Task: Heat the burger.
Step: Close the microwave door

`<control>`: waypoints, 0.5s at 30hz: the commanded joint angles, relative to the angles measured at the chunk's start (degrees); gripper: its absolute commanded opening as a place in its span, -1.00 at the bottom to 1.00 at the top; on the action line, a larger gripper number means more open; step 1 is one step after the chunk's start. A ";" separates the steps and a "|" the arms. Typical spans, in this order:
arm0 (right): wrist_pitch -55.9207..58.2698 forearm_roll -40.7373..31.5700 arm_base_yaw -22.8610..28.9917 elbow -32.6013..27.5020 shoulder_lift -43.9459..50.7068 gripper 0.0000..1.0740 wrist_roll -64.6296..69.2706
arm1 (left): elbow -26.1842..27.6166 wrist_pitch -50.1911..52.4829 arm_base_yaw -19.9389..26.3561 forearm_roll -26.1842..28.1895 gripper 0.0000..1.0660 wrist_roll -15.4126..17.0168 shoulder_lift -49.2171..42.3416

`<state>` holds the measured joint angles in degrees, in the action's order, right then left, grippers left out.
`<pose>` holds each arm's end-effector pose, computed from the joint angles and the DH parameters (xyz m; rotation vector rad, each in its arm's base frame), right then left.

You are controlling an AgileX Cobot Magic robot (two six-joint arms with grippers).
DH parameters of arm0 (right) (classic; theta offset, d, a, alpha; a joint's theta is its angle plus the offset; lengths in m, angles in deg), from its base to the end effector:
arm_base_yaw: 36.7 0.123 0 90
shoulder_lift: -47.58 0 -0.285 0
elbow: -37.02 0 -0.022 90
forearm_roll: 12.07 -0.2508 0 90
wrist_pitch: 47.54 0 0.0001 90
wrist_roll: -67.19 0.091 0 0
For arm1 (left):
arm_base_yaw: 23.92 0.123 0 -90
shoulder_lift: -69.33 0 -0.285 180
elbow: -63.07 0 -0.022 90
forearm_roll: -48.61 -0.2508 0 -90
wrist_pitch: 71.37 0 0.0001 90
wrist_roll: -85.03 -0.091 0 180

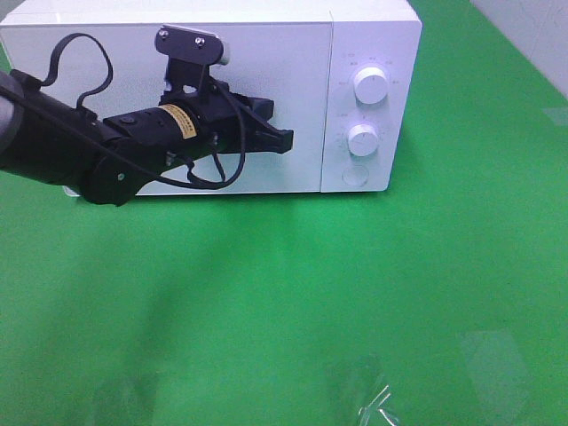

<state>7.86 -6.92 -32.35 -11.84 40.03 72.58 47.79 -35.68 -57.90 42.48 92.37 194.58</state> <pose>-0.0010 -0.0068 0.2839 0.0168 1.9484 0.0065 0.3522 -0.2442 0.1525 0.5499 1.7783 -0.5004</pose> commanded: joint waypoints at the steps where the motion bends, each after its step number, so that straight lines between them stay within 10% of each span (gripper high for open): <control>1: -0.46 -0.11 -0.34 0.00 1.55 0.37 -0.29 | 4.81 1.03 1.55 8.42 -1.00 -0.92 1.43; 15: -0.46 -0.11 -0.34 0.00 1.55 0.37 -0.29 | 1.95 -11.46 -3.55 9.22 -1.00 -1.32 -2.98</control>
<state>7.86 -6.92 -32.35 -11.84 40.03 72.58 50.08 -45.47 -60.94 49.87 91.16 193.26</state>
